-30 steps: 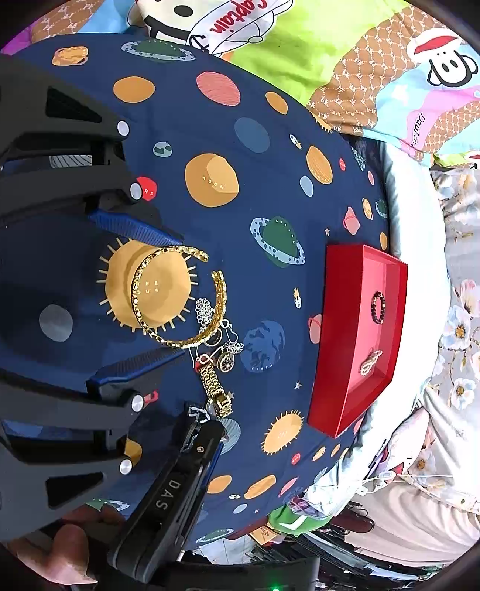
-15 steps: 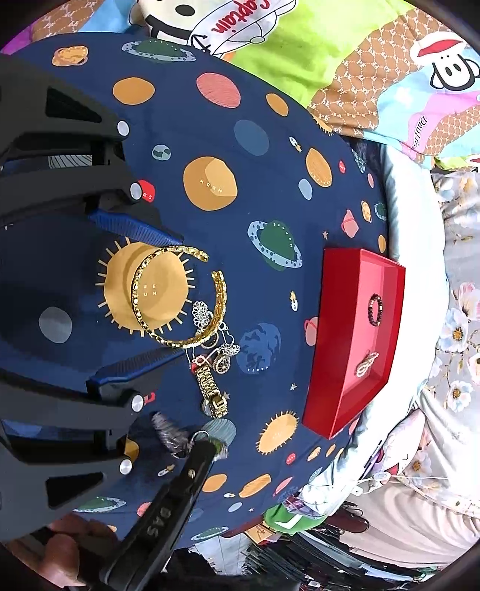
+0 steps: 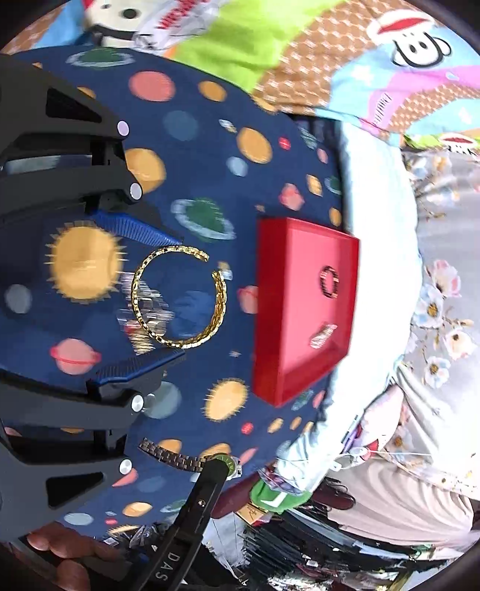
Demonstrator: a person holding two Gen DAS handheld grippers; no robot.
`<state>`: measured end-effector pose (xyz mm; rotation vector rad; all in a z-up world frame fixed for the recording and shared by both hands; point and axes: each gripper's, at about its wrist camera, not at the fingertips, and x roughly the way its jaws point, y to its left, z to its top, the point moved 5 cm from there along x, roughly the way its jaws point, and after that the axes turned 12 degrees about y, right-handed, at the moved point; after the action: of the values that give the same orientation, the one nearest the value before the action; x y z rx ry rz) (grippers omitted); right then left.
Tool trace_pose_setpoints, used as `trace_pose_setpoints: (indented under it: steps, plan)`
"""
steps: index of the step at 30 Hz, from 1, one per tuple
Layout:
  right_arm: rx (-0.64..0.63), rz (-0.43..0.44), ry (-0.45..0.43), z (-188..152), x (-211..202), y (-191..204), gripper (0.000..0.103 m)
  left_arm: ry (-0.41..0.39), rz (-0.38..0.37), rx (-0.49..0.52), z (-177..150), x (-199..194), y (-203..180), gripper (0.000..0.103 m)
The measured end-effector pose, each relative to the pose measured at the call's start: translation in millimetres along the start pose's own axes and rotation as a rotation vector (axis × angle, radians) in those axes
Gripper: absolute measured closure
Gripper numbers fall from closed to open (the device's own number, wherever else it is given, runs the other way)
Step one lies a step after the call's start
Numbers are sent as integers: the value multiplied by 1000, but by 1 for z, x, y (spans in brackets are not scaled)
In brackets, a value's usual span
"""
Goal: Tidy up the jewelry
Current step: 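Grasp the gold bangle with the left tool while the right tool grasps a silver chain bracelet, then lower the gold bangle and silver bracelet into the red tray and open both tools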
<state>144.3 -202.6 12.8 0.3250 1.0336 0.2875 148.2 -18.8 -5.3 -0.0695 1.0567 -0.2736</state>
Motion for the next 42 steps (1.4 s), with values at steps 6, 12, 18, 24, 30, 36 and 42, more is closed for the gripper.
trace_pose_setpoints:
  steps: [6, 12, 18, 24, 30, 36, 42]
  plan:
    - [-17, 59, -2, 67, 20, -1, 95, -79, 31, 30, 68, 8, 3, 49]
    - [-9, 134, 43, 132, 73, -4, 95, -98, 14, 57, 137, 44, 5, 49]
    - [-1, 141, 125, 164, 136, -17, 95, -25, -14, 50, 179, 108, 16, 49]
    - [-2, 60, 197, 180, 185, -36, 95, 48, -8, 51, 192, 157, 25, 49]
    - [-123, -164, 179, 186, 197, -32, 95, 97, 15, 47, 196, 180, 32, 48]
    - [-147, -304, 71, 185, 174, -38, 66, 94, 39, 19, 196, 176, 39, 39]
    - [-111, -291, -7, 174, 126, -46, 66, 37, 84, -11, 192, 148, 44, 32]
